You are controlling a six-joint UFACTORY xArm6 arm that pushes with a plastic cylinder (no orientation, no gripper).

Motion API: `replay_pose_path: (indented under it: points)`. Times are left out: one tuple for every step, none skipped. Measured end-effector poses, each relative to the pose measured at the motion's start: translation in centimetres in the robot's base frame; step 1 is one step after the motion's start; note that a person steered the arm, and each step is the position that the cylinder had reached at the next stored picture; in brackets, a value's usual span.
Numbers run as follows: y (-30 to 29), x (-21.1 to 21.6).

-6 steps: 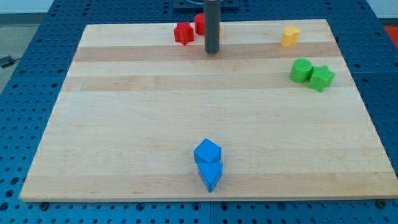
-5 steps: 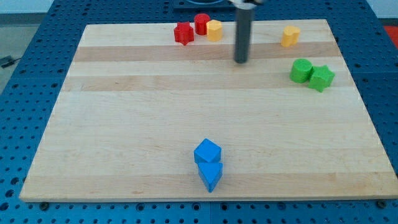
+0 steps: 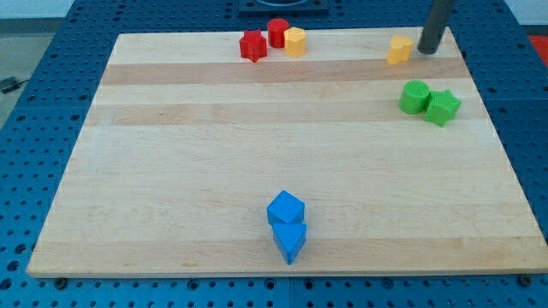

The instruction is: Make a diagonal line out of yellow blocks and the green circle

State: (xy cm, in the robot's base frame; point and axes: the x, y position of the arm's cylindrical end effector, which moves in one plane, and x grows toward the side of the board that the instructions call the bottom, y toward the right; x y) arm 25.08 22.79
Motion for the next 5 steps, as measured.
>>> replay_pose_path:
  points:
    - [-4.0, 0.1]
    - [-7.1, 0.7]
    - [-9.5, 1.2]
    - [-9.9, 2.1]
    - [-9.6, 4.7]
